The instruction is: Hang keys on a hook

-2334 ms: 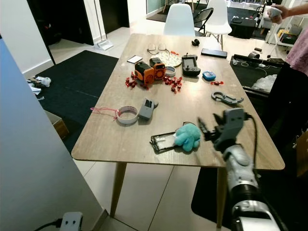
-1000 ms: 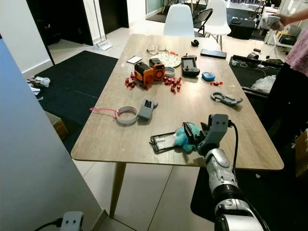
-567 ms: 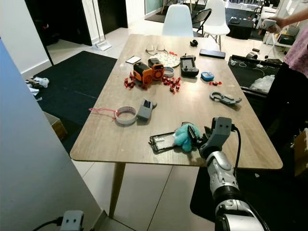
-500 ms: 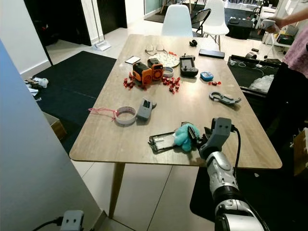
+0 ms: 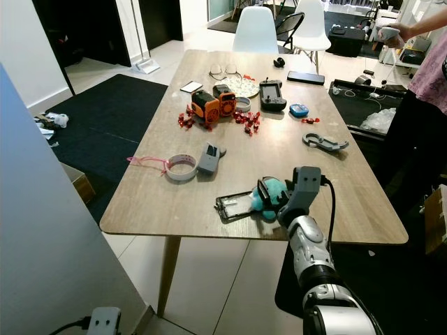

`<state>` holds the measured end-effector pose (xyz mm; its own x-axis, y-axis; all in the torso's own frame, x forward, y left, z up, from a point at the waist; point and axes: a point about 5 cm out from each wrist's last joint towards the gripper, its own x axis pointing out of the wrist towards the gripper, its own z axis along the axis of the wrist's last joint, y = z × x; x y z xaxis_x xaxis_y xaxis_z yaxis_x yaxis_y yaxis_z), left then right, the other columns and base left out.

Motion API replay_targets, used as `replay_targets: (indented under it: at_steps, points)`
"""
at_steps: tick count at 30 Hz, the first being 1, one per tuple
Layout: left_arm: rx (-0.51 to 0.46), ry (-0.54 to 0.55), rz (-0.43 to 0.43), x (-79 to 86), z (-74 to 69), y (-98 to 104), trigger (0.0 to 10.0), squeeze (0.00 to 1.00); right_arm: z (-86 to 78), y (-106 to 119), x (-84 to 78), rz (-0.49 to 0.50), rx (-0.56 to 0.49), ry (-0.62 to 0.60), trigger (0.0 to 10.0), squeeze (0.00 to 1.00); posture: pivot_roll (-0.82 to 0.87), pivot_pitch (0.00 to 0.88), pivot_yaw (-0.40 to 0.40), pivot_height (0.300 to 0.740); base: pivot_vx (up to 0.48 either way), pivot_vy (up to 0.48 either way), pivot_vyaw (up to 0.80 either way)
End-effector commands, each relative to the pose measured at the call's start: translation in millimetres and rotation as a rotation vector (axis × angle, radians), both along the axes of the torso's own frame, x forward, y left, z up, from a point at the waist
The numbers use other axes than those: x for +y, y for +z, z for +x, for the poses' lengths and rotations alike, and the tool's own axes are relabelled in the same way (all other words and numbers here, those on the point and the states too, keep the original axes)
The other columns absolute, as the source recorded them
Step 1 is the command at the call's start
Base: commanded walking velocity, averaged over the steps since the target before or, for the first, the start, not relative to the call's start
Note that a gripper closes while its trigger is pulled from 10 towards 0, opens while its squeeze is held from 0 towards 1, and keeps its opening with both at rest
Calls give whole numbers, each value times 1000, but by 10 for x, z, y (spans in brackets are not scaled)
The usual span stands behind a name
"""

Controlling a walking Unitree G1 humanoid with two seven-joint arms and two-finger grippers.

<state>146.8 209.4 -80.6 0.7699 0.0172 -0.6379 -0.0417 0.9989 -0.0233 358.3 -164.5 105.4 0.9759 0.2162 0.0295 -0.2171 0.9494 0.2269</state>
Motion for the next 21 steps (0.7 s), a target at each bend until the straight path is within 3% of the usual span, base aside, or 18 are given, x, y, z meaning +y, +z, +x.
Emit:
replay_targets:
  at_steps: [1,6,9,21]
  points:
    - [15,4,4,14,-54,-19,10000,0,1,-23,24,-7,14,5,10000,0,57,75,-51,740,0,0,0]
    - [18,2,-1,2,-53,-22,10000,0,-21,-118,81,-24,75,41,10000,0,58,78,-54,740,0,0,0]
    - [19,0,-4,-13,-48,-25,10000,0,-67,-262,111,-58,165,67,10000,0,58,79,-54,740,0,0,0]
    - [27,-7,-6,-41,-37,-32,10000,0,-83,-346,123,-48,237,61,10000,0,58,84,-52,740,0,0,0]
